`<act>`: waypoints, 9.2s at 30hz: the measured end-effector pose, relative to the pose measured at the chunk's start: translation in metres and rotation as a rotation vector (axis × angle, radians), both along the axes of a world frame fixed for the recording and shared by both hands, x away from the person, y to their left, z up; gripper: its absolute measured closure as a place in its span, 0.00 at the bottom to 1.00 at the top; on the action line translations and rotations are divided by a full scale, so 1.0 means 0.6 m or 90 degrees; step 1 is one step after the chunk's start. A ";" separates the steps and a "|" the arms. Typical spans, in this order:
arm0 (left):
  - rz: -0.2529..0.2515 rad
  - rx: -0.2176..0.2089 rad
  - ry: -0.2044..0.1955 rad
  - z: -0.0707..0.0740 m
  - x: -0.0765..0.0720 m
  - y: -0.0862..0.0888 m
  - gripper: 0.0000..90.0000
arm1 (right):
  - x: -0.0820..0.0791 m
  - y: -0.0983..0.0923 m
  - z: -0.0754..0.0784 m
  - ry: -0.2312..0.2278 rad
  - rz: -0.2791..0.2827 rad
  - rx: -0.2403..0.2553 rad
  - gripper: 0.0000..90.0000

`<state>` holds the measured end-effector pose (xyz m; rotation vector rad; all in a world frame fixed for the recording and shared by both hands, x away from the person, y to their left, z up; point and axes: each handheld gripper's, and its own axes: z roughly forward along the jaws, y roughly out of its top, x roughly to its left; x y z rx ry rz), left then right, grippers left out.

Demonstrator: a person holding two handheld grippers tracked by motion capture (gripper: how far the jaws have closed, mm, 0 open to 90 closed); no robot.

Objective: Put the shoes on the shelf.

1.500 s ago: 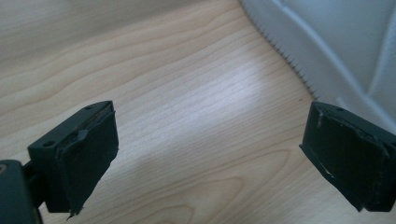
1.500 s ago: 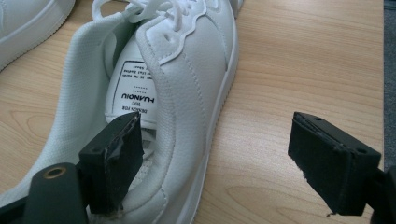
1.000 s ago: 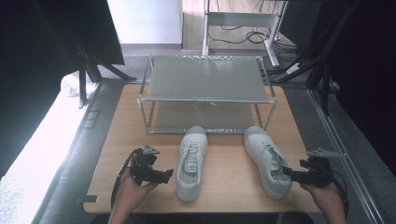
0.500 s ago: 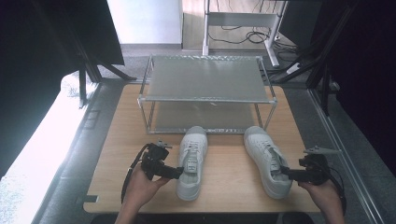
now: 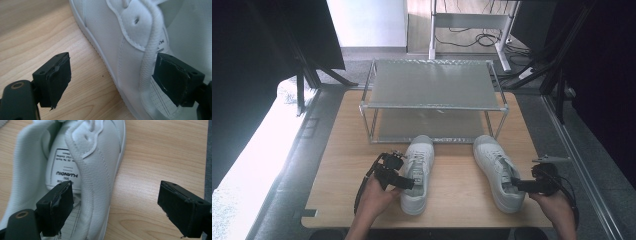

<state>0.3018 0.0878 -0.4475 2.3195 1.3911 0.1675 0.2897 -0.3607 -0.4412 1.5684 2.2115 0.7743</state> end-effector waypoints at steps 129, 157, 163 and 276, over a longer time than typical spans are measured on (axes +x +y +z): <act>0.076 -0.400 0.101 -0.094 0.003 0.166 0.92 | 0.041 0.121 0.009 0.103 0.190 -0.039 0.59; 0.097 -0.420 0.091 -0.081 -0.019 0.171 0.92 | 0.044 0.036 -0.056 0.181 0.130 0.327 0.93; 0.101 -0.440 0.080 -0.071 -0.029 0.175 0.92 | 0.039 0.030 -0.055 0.170 0.117 0.388 0.93; 0.249 -0.581 -0.037 0.177 0.292 0.077 0.92 | 0.321 0.208 0.171 0.016 -0.179 0.678 0.91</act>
